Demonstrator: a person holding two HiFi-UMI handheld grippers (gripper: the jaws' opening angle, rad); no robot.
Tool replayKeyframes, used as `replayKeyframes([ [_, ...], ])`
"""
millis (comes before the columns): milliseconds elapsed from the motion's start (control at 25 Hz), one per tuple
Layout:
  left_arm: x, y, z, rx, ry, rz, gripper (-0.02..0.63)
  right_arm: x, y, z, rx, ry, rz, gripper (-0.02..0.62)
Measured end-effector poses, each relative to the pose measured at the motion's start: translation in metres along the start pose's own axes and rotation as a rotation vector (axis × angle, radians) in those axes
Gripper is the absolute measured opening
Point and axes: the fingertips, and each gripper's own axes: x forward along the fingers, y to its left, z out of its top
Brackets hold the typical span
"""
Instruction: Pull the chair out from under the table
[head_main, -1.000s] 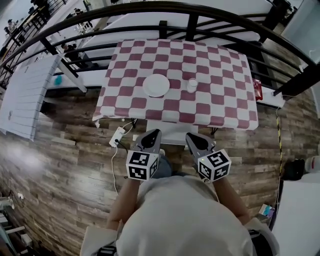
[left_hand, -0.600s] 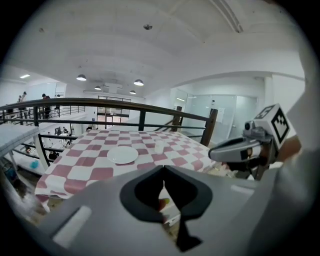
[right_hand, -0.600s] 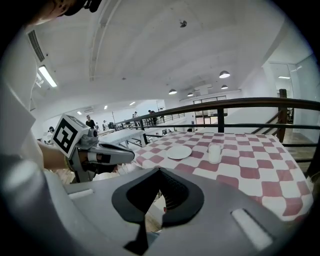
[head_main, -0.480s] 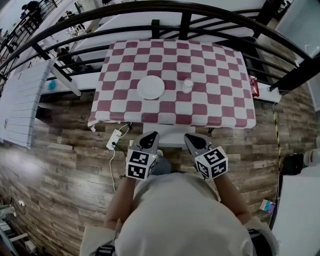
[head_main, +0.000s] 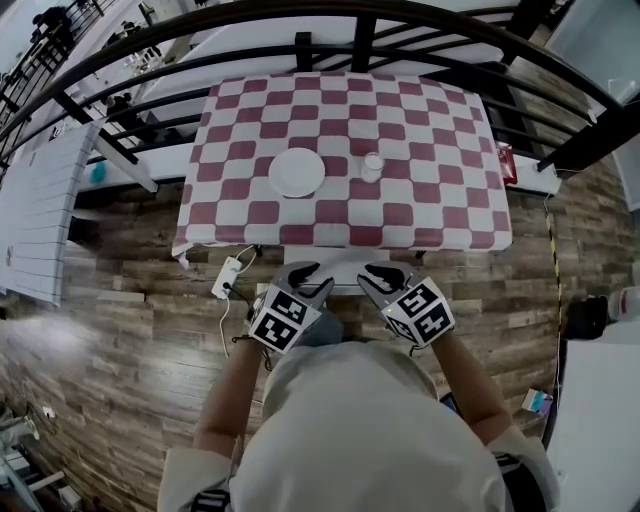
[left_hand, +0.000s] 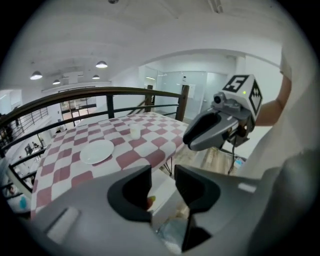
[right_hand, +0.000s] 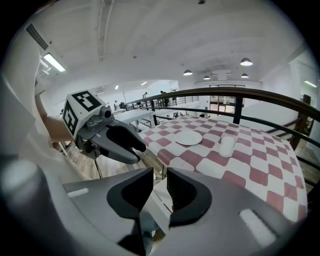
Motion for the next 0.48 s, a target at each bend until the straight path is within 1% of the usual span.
replayKeyframes([
  [80,0.004,-0.004,0.0,0.061,0.033,-0.033,0.163,0.003,0.004,-0.001,-0.043,0.033,0.031,0.084],
  [240,0.008,-0.011,-0.003,0.165,0.097,-0.096,0.189,0.008,0.013,-0.005,-0.12,0.098,0.093,0.103],
  [480,0.016,-0.027,-0.011,0.283,0.182,-0.187,0.209,0.016,0.023,-0.019,-0.221,0.206,0.181,0.118],
])
